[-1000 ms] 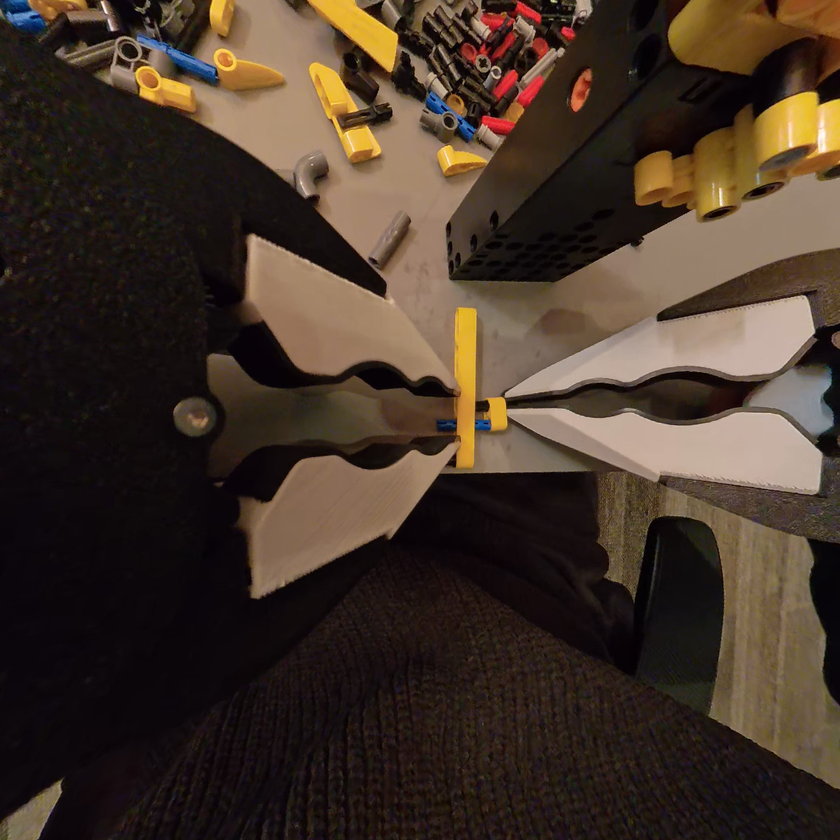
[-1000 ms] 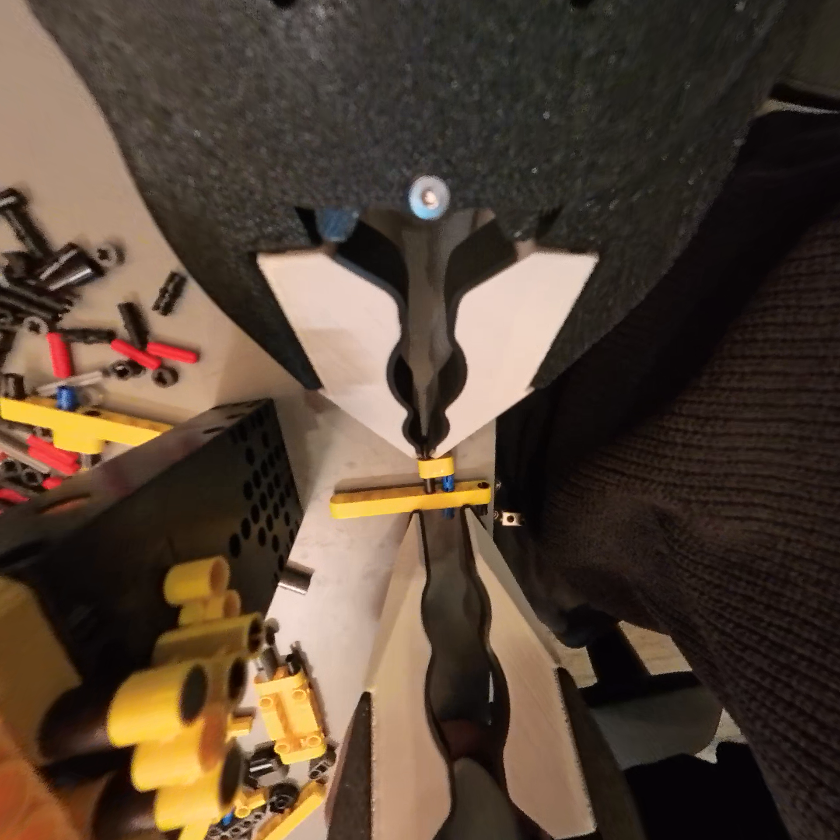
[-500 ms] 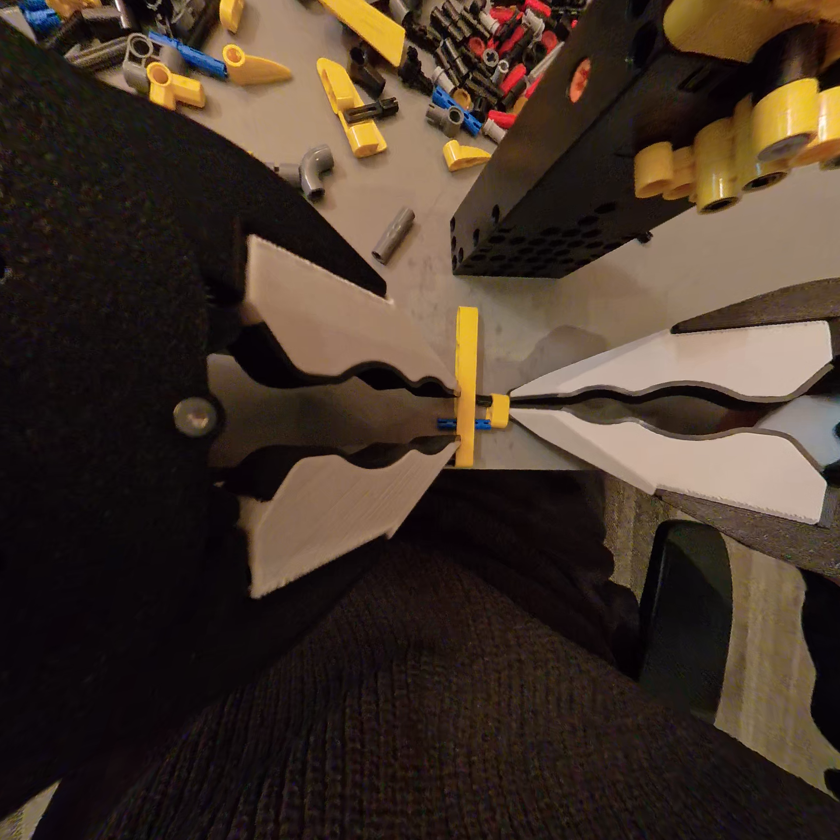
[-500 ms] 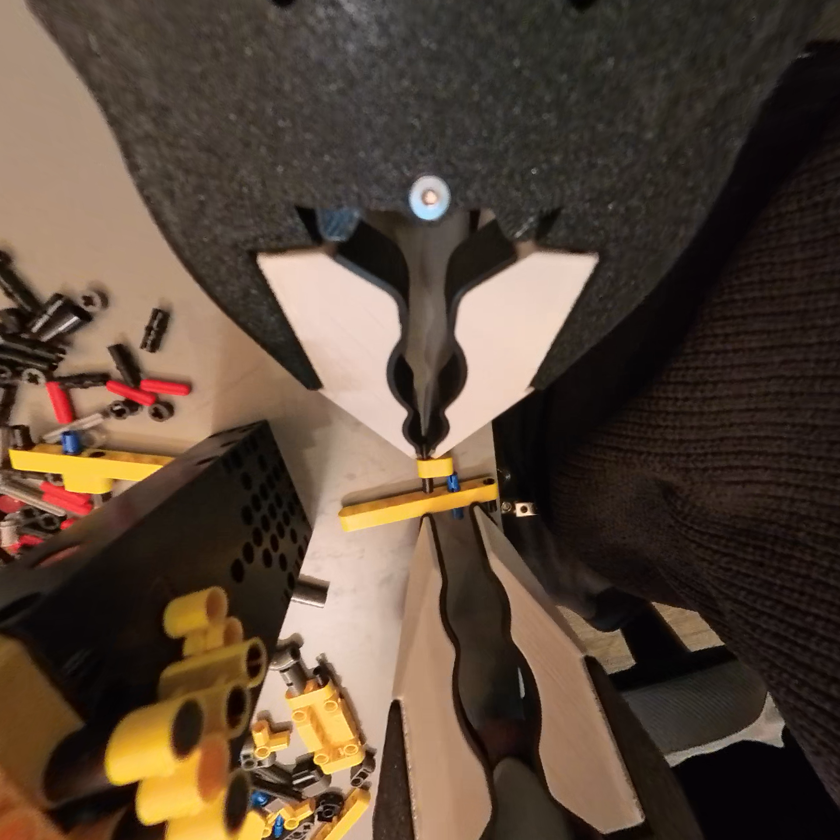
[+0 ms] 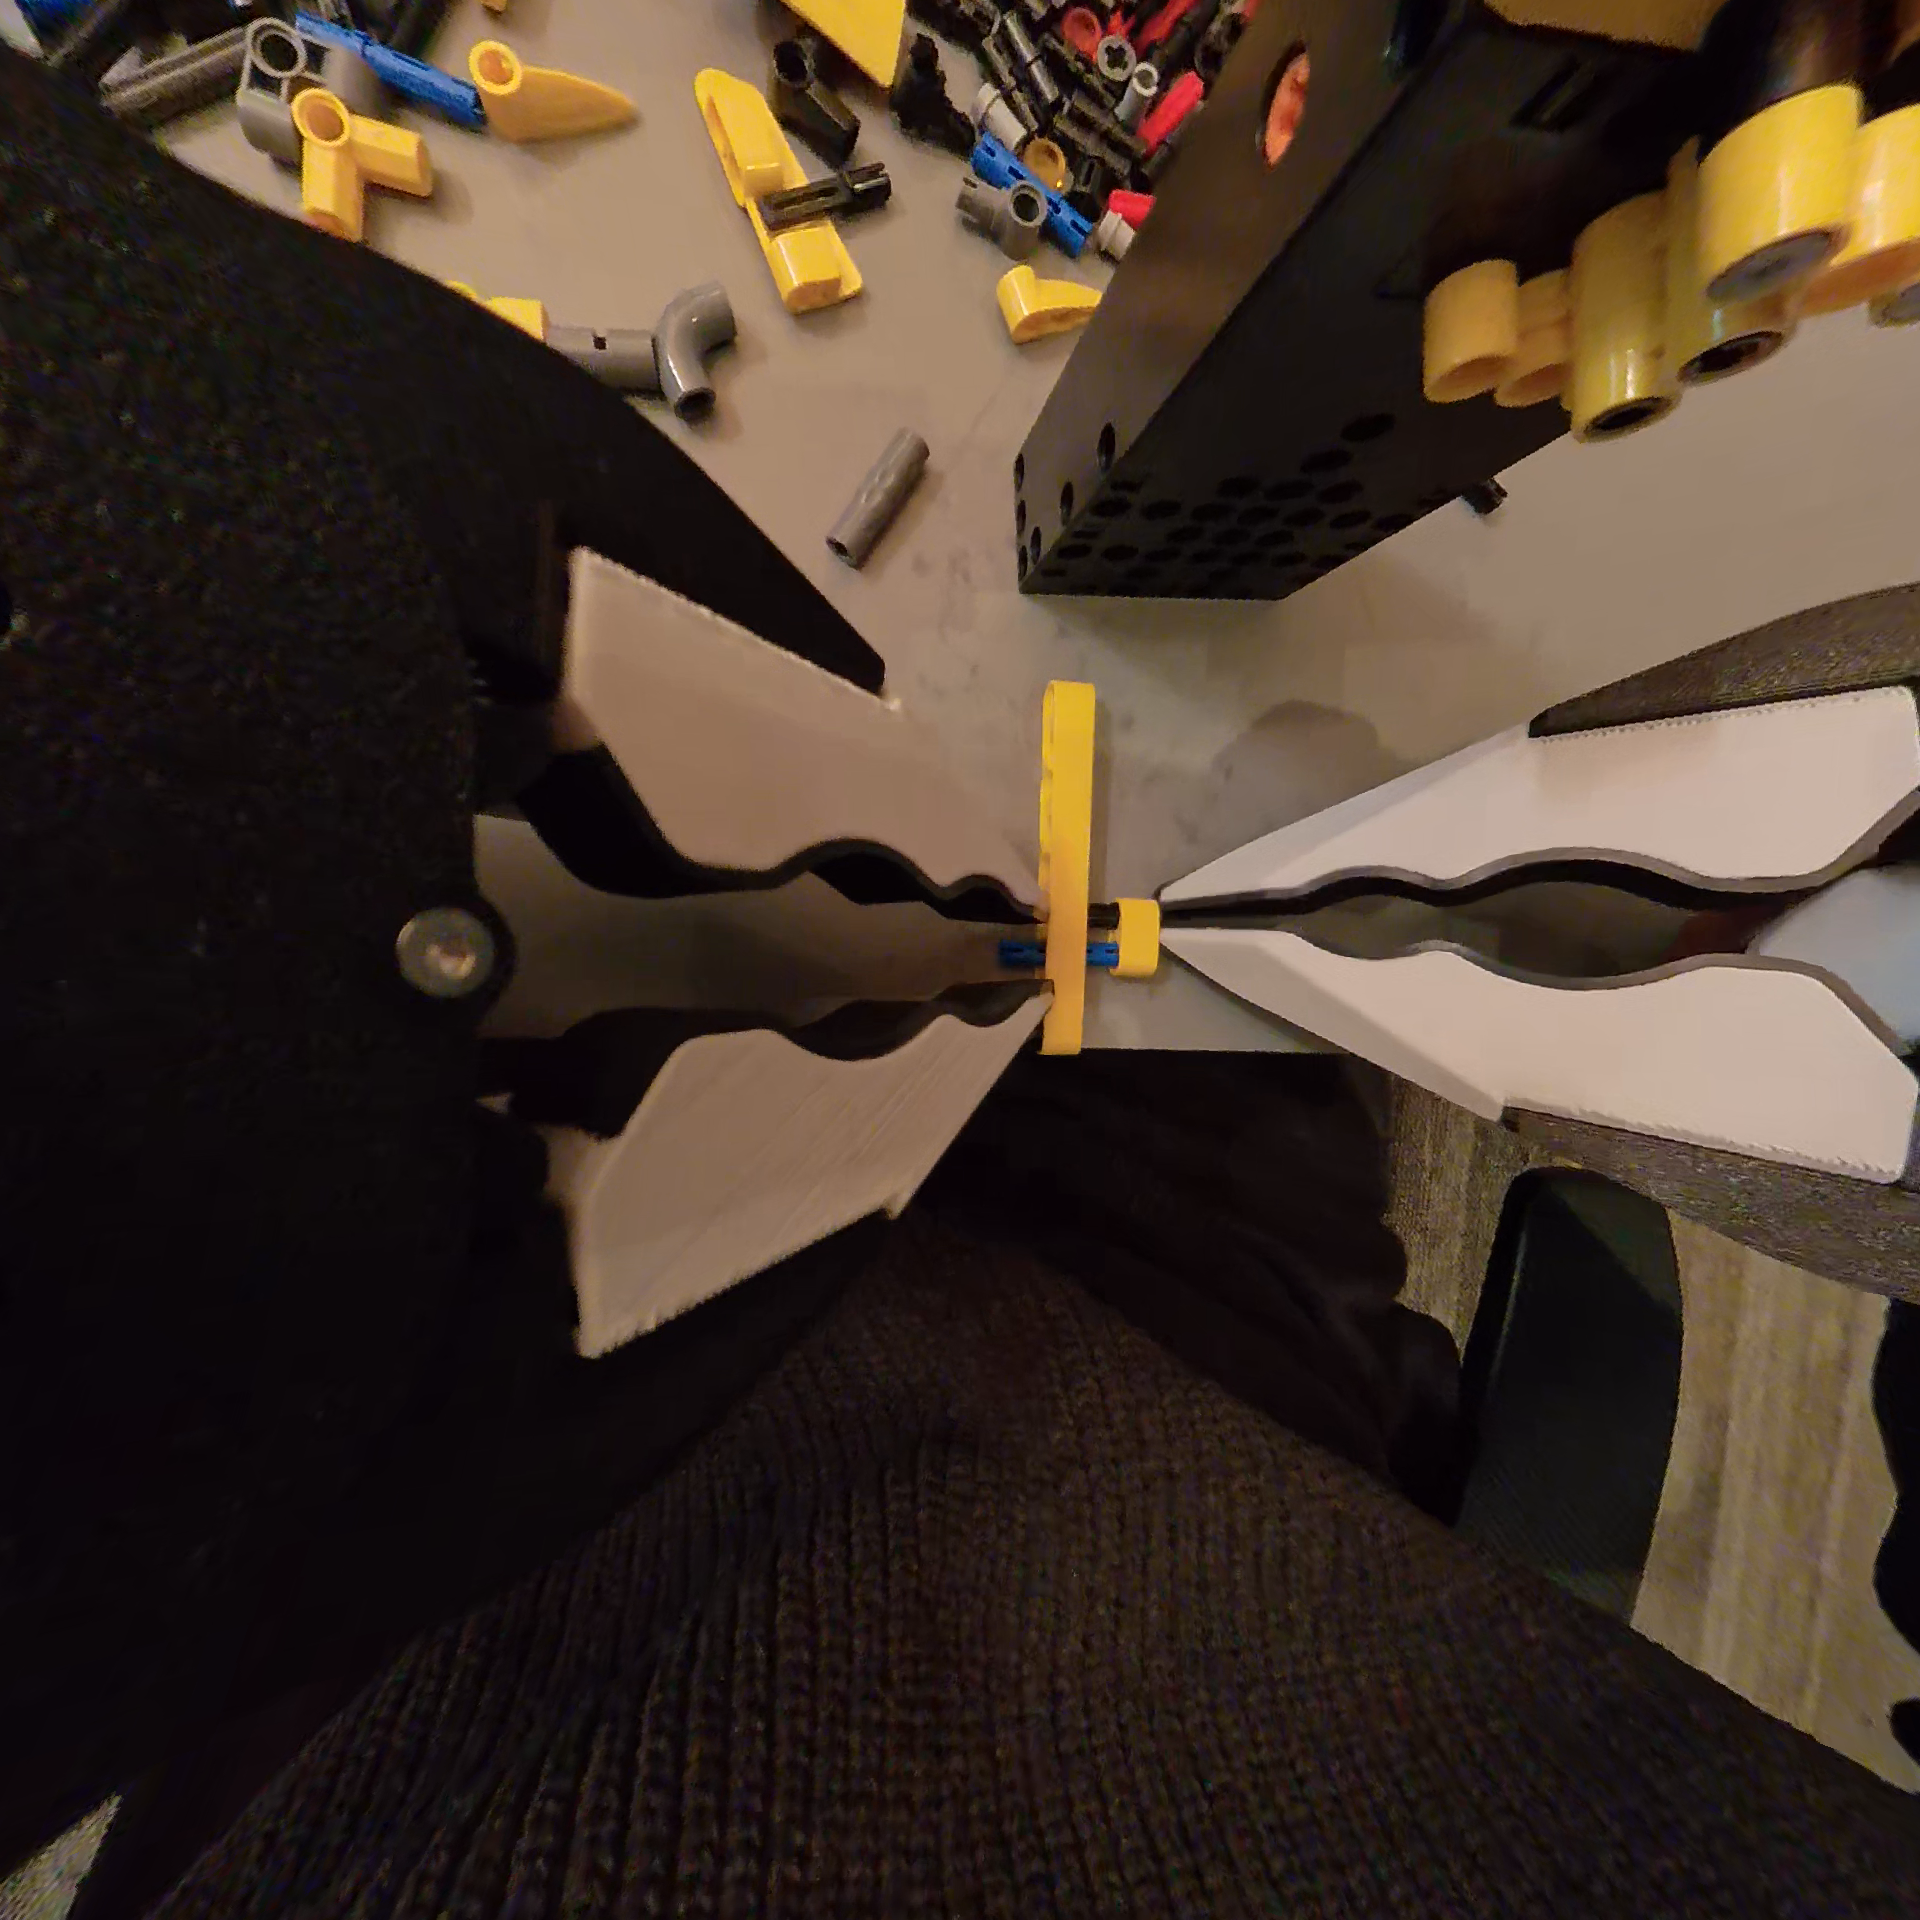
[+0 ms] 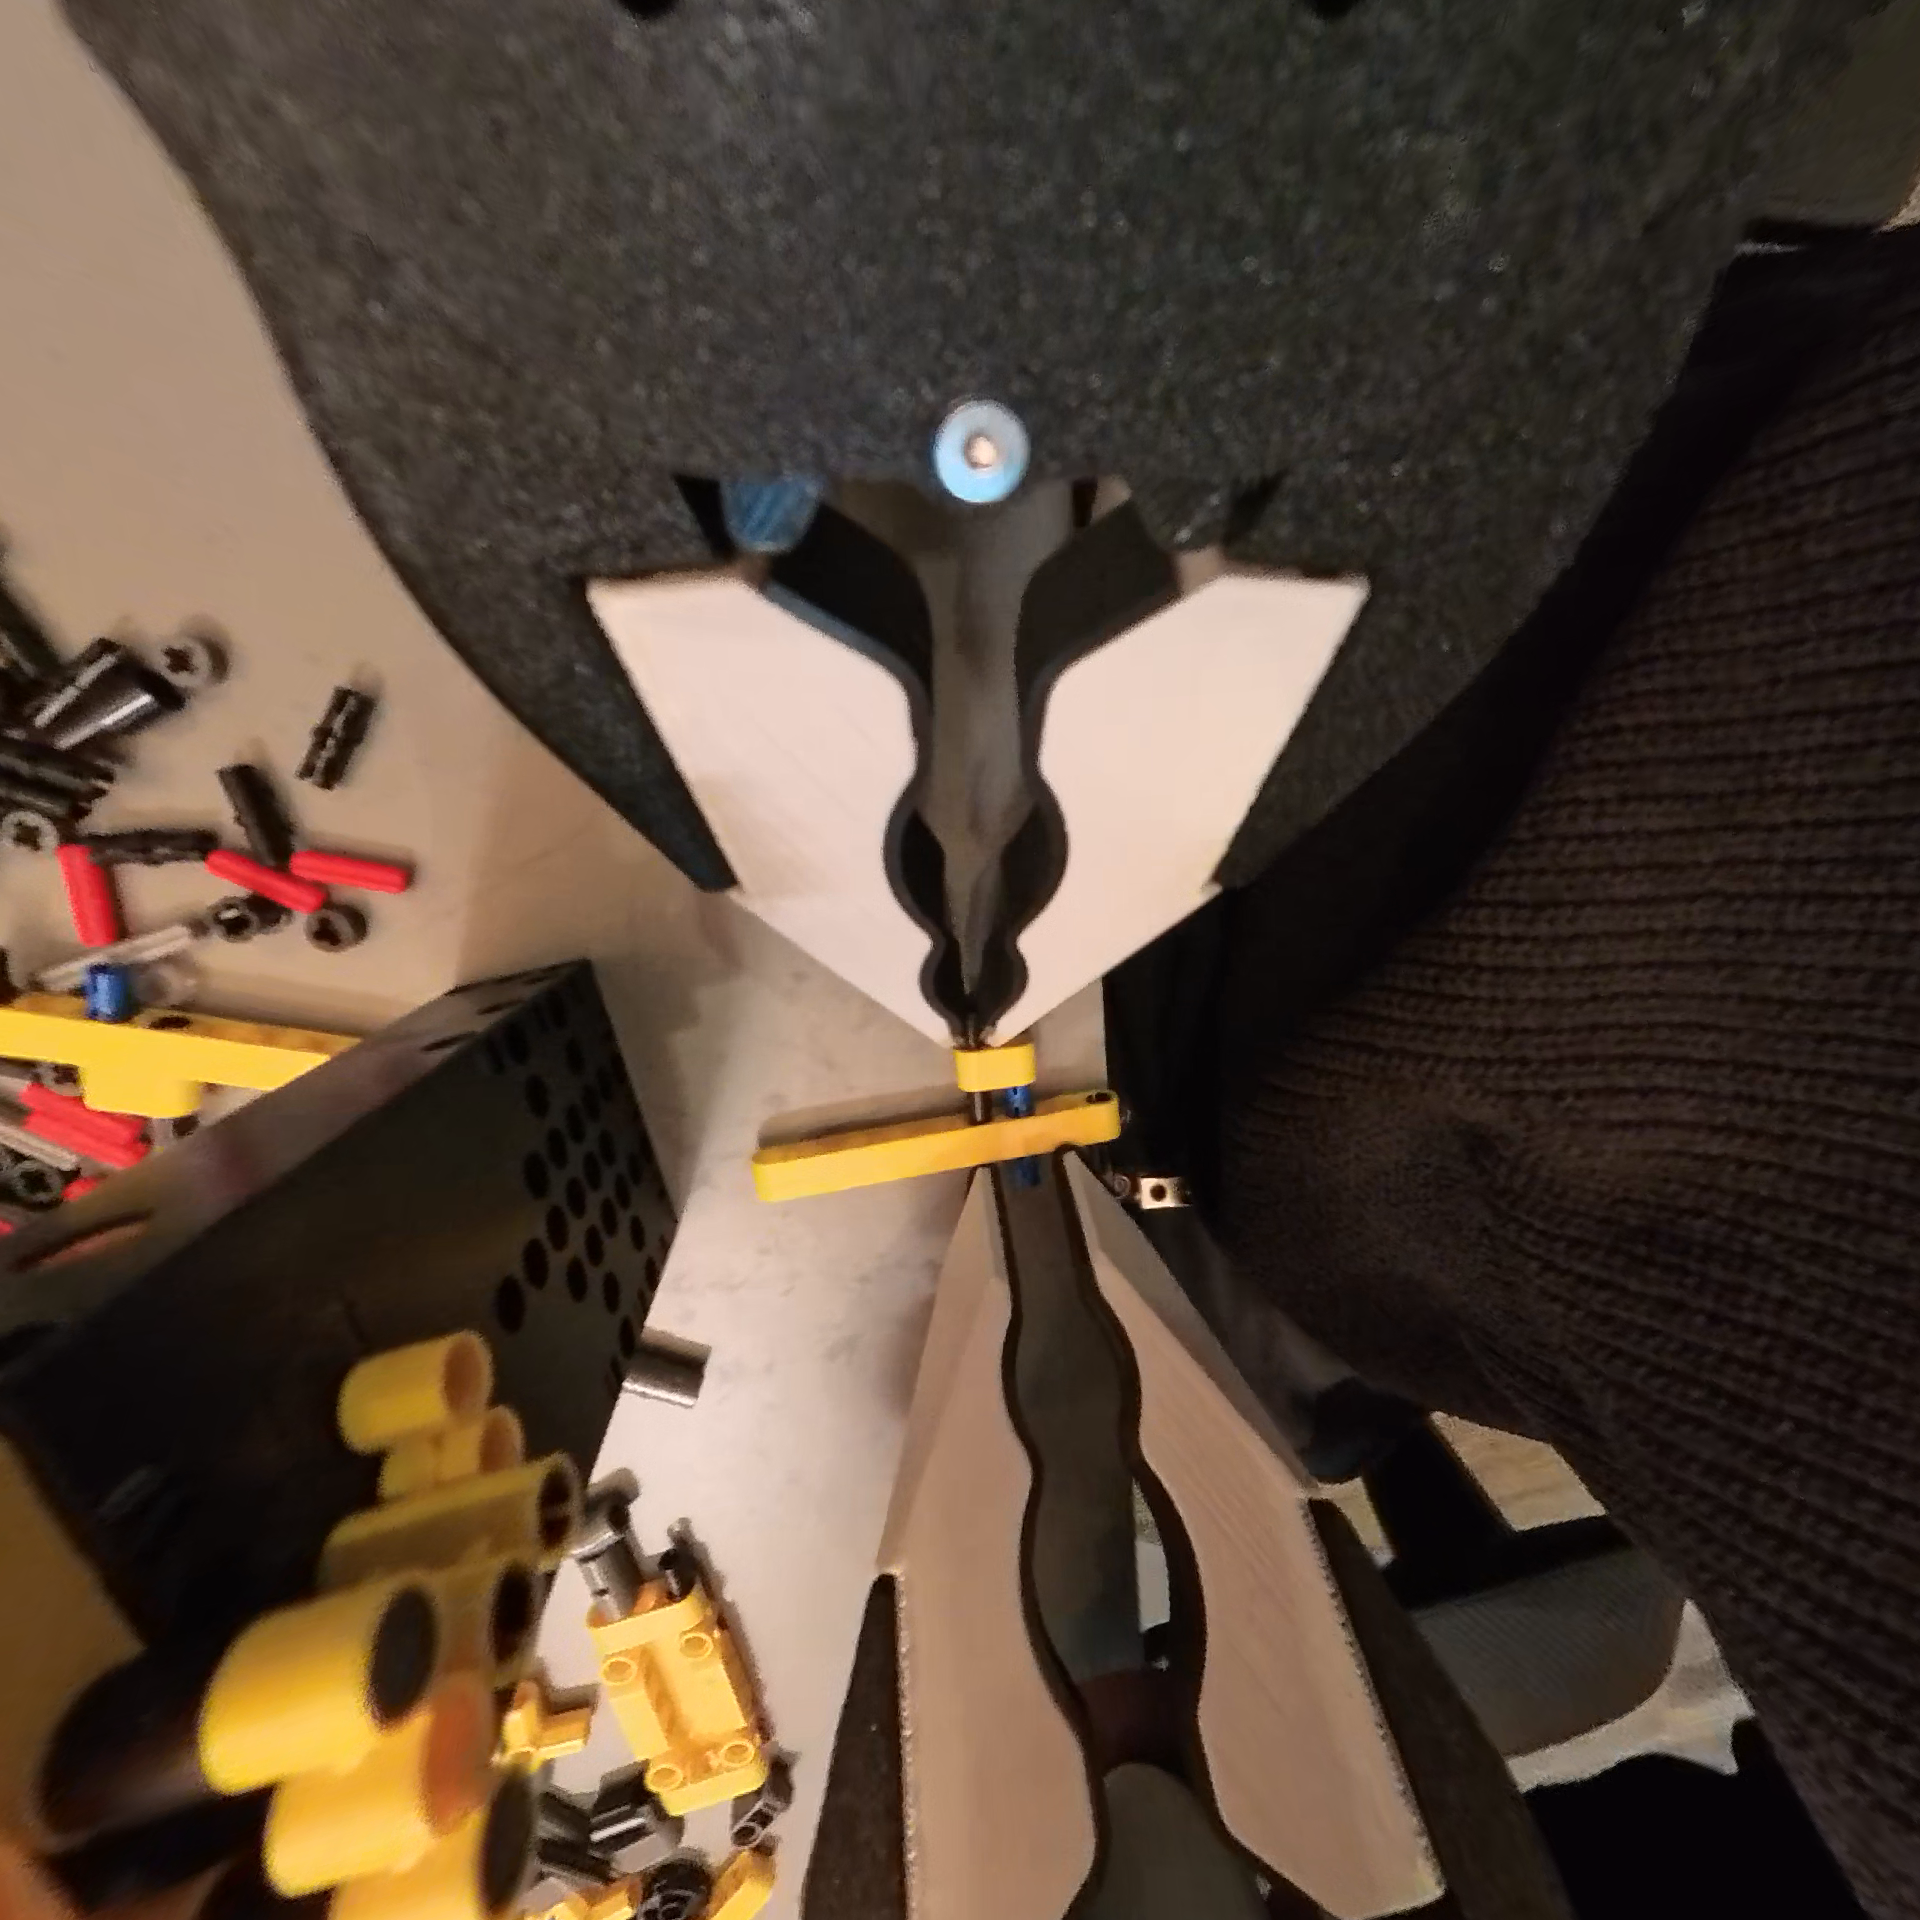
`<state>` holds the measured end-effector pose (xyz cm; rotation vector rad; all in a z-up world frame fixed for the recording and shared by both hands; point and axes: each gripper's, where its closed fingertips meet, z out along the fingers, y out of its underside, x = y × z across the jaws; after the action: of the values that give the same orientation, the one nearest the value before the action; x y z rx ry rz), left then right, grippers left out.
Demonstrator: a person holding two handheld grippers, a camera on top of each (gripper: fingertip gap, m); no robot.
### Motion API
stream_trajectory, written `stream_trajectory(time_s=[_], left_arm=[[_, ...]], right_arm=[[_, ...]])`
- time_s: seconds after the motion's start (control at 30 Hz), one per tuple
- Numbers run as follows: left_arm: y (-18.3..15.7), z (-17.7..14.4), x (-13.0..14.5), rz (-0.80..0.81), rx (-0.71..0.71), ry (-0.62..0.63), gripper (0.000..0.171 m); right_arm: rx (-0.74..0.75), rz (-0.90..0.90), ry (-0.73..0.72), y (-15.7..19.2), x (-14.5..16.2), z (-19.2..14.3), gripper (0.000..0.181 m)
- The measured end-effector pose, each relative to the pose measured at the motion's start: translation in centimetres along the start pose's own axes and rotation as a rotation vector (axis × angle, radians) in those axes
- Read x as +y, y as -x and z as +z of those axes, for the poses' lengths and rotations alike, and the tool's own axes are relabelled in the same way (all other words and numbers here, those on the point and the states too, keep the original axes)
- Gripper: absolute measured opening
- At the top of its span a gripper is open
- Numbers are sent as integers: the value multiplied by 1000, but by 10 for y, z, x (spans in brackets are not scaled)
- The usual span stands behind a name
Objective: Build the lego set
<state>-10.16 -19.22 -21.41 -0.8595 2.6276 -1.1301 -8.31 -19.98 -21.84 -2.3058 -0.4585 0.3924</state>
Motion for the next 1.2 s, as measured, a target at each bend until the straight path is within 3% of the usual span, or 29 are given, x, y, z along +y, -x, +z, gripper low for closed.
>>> stream_trajectory(time_s=[0.23,0.6,1.2], left_arm=[[-2,1,-1,15,-2,3,9],[-2,2,-2,5,14,4,6],[-2,2,-3,-12,24,-17,4]], right_arm=[[62,-33,-11,1,0,0,1],[-41,64,-40,2,0,0,0],[114,245,-106,1,-1,0,0]])
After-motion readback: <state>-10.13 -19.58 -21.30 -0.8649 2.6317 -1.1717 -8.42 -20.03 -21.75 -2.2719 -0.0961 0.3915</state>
